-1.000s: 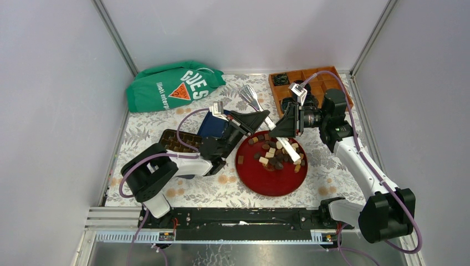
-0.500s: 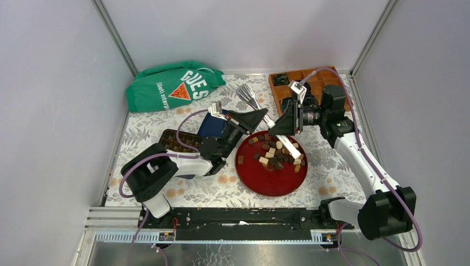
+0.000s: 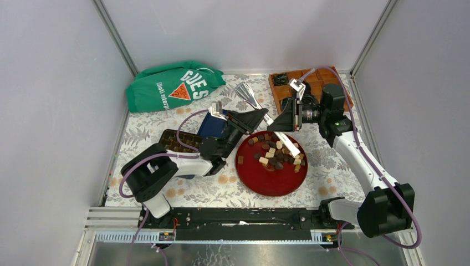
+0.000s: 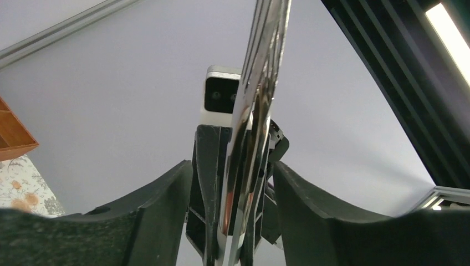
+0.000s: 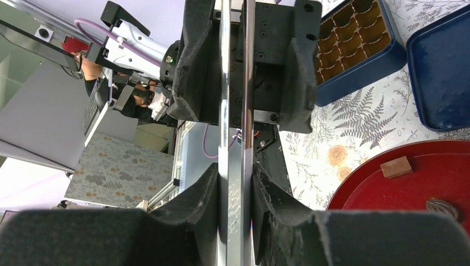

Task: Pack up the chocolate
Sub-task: Adjust the clamp.

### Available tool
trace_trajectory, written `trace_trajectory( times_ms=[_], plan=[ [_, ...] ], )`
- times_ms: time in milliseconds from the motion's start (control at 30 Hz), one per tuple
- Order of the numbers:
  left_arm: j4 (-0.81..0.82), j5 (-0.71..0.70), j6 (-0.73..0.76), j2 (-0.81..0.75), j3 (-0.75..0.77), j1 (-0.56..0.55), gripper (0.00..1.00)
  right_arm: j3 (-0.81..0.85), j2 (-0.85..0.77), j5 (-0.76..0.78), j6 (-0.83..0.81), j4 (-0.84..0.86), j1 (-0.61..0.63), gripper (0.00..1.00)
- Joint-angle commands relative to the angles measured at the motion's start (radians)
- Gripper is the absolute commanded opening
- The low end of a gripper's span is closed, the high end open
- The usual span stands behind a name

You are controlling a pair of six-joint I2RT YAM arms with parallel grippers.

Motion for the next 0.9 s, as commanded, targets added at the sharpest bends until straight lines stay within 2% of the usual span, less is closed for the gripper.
trace_trajectory(
  times_ms=[0, 267, 367, 533, 600, 667, 733, 867],
  plan=[
    [0.053, 0.017, 0.028, -0.005, 0.011, -0.002, 0.66, 0.008, -0.015, -0.038, 0.056, 0.106, 0.003, 0.26],
    [0.048, 0.05, 0.165, -0.09, -0.082, -0.004, 0.95, 0.006, -0.039, -0.056, 0.053, 0.107, -0.021, 0.38],
    [0.044, 0.032, 0.196, -0.138, -0.17, -0.003, 0.98, -0.001, -0.055, -0.06, 0.043, 0.105, -0.029, 0.4],
    [-0.007, 0.021, 0.245, -0.277, -0.344, -0.002, 0.99, -0.011, -0.066, -0.062, 0.006, 0.073, -0.048, 0.42],
    [-0.105, 0.035, 0.275, -0.37, -0.398, 0.003, 0.99, -0.004, -0.068, -0.062, -0.035, 0.033, -0.061, 0.43],
    [-0.286, 0.055, 0.309, -0.482, -0.422, 0.011, 0.98, 0.0, -0.072, -0.062, -0.066, -0.002, -0.076, 0.42],
    [-0.597, 0.078, 0.344, -0.596, -0.409, 0.026, 0.98, 0.002, -0.078, -0.056, -0.106, -0.041, -0.089, 0.43],
    [-1.042, 0.084, 0.416, -0.784, -0.363, 0.066, 0.97, 0.038, -0.088, -0.017, -0.282, -0.244, -0.118, 0.46]
  ],
)
